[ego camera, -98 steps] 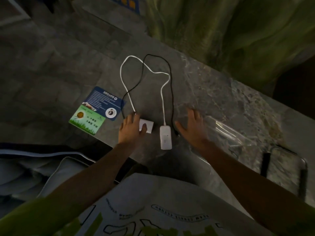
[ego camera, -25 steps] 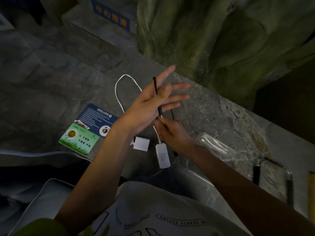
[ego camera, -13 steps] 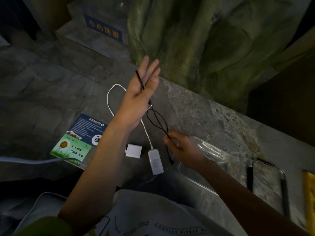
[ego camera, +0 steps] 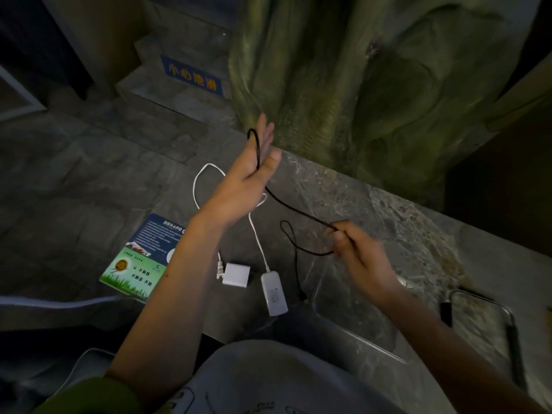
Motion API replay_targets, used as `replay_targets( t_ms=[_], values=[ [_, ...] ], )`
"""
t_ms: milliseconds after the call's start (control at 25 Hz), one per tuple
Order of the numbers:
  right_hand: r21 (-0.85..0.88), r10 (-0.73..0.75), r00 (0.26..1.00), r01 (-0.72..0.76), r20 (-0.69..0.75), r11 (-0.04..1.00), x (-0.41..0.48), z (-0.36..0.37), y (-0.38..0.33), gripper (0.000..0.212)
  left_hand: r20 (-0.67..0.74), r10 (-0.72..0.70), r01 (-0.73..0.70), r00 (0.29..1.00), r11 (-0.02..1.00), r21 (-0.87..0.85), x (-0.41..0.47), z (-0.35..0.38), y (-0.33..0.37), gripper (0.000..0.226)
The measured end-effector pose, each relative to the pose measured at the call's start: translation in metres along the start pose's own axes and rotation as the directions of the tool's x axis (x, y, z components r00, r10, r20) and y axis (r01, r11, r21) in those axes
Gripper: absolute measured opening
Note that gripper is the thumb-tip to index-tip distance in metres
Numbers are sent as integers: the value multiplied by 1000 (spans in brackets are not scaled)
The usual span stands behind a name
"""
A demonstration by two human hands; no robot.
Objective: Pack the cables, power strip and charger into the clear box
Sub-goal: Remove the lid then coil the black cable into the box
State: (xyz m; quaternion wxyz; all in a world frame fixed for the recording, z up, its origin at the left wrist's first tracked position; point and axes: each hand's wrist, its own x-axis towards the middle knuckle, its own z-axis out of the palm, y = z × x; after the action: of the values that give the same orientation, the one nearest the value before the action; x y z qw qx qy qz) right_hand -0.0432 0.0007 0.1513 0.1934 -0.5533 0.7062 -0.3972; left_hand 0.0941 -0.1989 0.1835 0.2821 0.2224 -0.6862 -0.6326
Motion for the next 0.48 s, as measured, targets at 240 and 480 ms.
replay_targets(
  t_ms=[240,480],
  values=[
    [-46,-177,984,177,-13,983,6,-30,-19,27,-51,32,-29,998,998,56,10,8,1,63],
    [-110,-228,963,213,-146,971,20,-65,-35,17,292,-89,55,952,991,122,3,30,8,54]
  ],
)
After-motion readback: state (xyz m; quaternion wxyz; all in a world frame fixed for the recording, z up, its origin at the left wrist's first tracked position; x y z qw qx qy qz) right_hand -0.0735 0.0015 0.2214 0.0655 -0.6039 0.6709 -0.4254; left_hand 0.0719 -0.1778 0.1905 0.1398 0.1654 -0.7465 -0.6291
